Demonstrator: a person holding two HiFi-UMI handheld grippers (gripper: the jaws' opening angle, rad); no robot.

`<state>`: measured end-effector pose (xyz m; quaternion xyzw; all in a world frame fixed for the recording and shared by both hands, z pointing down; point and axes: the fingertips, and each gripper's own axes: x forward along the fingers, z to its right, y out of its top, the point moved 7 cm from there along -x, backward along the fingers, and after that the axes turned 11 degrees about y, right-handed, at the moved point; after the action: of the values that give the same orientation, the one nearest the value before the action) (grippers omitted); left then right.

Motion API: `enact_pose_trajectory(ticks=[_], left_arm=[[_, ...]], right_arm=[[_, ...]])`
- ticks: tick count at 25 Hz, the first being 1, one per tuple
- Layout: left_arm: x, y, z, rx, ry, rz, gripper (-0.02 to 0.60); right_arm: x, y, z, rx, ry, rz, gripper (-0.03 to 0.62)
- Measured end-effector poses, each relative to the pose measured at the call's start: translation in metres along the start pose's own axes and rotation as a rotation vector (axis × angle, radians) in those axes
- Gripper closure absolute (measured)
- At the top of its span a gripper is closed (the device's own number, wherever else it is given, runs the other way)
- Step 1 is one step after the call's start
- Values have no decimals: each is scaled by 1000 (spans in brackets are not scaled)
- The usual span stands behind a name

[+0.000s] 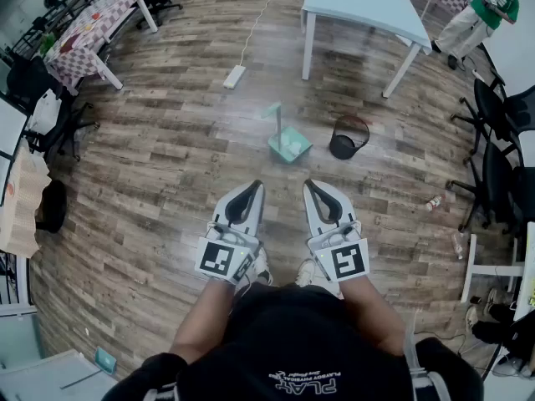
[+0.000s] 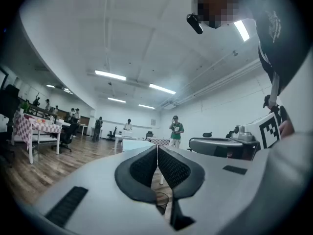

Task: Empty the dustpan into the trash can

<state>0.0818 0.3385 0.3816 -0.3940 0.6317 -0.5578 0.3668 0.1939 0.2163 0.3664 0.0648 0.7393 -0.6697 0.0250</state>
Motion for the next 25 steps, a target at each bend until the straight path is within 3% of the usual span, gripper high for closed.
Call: enact_pose_trajectory(ticks=[6, 12, 16, 25], left_arm=[[12, -5, -10, 0, 13, 4, 558], [37, -20, -37, 54, 80, 15, 558], [50, -27, -49, 55, 66, -3, 558], [67, -43, -96, 45, 41, -41, 557]], right_arm=[[7, -9, 7, -2, -21, -6, 571], [29, -31, 17, -33, -57, -36, 570], [40, -42, 23, -23, -125, -13, 569], [67, -71, 20, 24, -238, -83, 569]])
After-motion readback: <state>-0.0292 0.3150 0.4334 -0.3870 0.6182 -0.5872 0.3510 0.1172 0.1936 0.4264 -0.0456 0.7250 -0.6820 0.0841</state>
